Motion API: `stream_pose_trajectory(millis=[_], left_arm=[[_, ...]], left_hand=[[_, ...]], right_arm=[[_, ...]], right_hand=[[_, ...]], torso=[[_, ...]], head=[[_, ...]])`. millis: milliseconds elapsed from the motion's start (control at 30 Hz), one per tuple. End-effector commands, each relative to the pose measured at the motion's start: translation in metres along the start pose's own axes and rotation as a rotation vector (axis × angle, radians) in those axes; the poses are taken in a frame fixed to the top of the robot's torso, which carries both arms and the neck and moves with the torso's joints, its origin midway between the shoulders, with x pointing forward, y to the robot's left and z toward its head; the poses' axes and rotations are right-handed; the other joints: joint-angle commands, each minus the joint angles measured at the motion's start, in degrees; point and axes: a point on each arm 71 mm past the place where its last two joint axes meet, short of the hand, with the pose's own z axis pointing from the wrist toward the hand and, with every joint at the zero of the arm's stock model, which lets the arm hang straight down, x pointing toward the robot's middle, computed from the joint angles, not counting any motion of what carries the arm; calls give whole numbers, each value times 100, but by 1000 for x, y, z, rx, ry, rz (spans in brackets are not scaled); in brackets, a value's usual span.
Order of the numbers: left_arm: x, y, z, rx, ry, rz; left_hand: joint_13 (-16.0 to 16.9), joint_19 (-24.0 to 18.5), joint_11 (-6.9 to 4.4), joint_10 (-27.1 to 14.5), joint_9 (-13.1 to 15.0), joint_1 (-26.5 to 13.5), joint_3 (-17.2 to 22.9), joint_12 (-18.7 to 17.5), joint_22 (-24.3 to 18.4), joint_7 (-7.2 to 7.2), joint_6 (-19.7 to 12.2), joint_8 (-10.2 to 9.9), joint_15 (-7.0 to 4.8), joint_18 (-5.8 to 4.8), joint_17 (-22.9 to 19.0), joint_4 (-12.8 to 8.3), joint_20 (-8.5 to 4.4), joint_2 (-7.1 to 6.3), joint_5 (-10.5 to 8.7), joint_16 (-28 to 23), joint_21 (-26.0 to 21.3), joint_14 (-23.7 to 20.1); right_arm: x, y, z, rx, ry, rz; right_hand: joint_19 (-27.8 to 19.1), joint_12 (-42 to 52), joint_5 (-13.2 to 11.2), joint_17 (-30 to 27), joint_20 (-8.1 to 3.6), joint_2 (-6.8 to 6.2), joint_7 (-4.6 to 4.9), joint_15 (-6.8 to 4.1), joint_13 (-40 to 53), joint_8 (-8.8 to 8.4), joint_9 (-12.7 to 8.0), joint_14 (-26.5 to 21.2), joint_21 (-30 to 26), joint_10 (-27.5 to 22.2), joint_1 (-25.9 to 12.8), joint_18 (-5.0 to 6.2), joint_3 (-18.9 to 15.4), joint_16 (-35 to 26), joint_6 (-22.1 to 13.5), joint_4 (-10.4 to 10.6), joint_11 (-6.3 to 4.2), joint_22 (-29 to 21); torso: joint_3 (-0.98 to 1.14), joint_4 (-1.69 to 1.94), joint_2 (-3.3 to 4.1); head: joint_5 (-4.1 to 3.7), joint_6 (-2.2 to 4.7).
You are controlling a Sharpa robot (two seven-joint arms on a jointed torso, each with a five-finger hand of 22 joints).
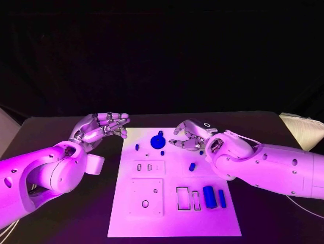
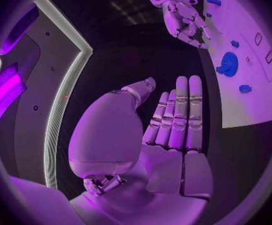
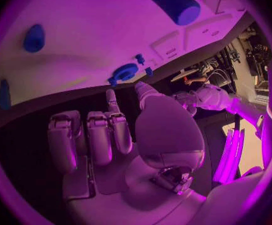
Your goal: Assemble the parts on the task board
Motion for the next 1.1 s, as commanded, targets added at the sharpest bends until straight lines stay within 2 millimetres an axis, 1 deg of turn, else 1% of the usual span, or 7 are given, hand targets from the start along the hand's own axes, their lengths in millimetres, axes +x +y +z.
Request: stream_pose_trajectory(millis=[33,100,167,600,867,933,1100], left_arm=[[2,-1,0,6,16,-10],[1,-1,0,5,15,-10],[1,-1,0,5,15,-9],[0,0,1,2,18,-11],[0,1,2,0,20,-12],[1,1,2,0,20,-12],[1,2,2,0,21,-12]], left_hand=[[-2,-58,13,-50,9,-22,1,7,21,-12,-46,-26,-5,74,13,-28,11,22,-11,44,57,-50],[-2,-58,13,-50,9,-22,1,7,21,-12,-46,-26,-5,74,13,-28,11,22,-11,44,57,-50],[-2,-58,13,-50,9,-22,1,7,21,-12,-46,-26,-5,74,13,-28,11,22,-11,44,57,-50],[-2,-62,14,-51,9,-23,2,8,24,-12,-46,-26,-4,74,15,-30,12,22,-11,46,61,-53],[-2,-62,14,-51,9,-23,2,8,24,-12,-46,-26,-4,74,15,-30,12,22,-11,46,61,-53],[-2,-62,14,-51,9,-23,2,8,24,-12,-46,-26,-4,74,15,-30,12,22,-11,46,61,-53],[-2,-62,14,-51,9,-23,2,8,24,-12,-46,-26,-4,74,15,-30,12,22,-11,46,61,-53]], right_arm=[[-15,-11,-7,-2,-45,171],[-23,-22,-14,-14,-42,229],[-30,-33,-20,-25,-43,256],[-49,-108,-55,3,-40,146],[-43,-122,-59,32,-24,76],[-42,-124,-59,40,-20,66],[-35,-128,-56,59,-4,49]], right_hand=[[528,-50,-211,1300,8,-131,4,-5,1337,-50,-14,537,-77,434,487,-50,194,-25,-41,-132,-20,1398],[508,-67,-468,1326,19,-251,24,10,1323,-79,-22,543,-113,418,821,-40,283,-17,-74,-270,-3,1364],[500,-86,-539,1342,27,-319,34,18,1307,-93,-26,547,-127,401,993,-36,323,-12,-84,-346,7,1351],[529,-154,-683,1430,58,-558,81,54,1248,-198,-59,568,-77,338,1375,-51,252,18,-204,-460,48,1404],[523,-192,-754,1433,87,-562,121,86,1216,-295,-87,569,-88,303,1475,-48,72,19,-315,-378,84,1394],[523,-197,-756,1430,90,-558,125,90,1211,-305,-90,568,-88,298,1491,-48,42,18,-324,-362,89,1394],[523,-198,-754,1436,96,-549,130,95,1211,-317,-93,569,-88,298,1520,-48,5,20,-333,-340,94,1395]], torso=[[5,-10,-5],[3,-23,-10],[9,-32,-10],[59,-111,-23],[93,-111,-20],[80,-110,-20],[78,-109,-11]], head=[[-25,11],[-50,26],[-49,37],[-107,57],[-103,67],[-100,55],[-87,45]])
